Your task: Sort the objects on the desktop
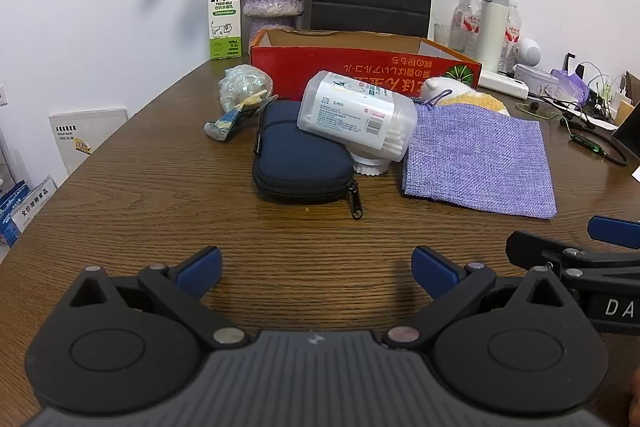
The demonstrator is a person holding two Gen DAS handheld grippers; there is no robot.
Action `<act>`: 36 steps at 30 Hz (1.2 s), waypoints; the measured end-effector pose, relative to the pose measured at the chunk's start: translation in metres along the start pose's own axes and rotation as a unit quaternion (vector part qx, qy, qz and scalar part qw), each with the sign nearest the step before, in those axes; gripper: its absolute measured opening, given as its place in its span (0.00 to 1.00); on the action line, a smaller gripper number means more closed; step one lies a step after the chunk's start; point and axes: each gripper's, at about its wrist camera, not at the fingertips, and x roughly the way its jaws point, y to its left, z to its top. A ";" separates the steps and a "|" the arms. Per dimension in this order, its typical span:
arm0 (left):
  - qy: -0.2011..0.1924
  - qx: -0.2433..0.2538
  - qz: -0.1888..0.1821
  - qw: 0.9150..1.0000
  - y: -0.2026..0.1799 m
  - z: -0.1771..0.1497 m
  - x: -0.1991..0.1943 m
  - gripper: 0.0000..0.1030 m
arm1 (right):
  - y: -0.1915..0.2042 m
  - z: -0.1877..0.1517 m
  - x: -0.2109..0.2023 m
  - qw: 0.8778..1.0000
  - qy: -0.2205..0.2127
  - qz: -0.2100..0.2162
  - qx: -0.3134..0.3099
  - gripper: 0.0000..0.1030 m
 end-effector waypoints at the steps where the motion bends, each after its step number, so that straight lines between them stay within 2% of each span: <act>1: 0.000 0.000 0.000 1.000 0.000 0.000 0.000 1.00 | -0.001 0.000 0.000 1.000 0.000 0.000 0.000 1.00; 36: -0.002 0.002 0.000 1.000 -0.001 0.000 0.000 1.00 | 0.000 -0.001 0.000 1.000 0.000 -0.002 0.000 1.00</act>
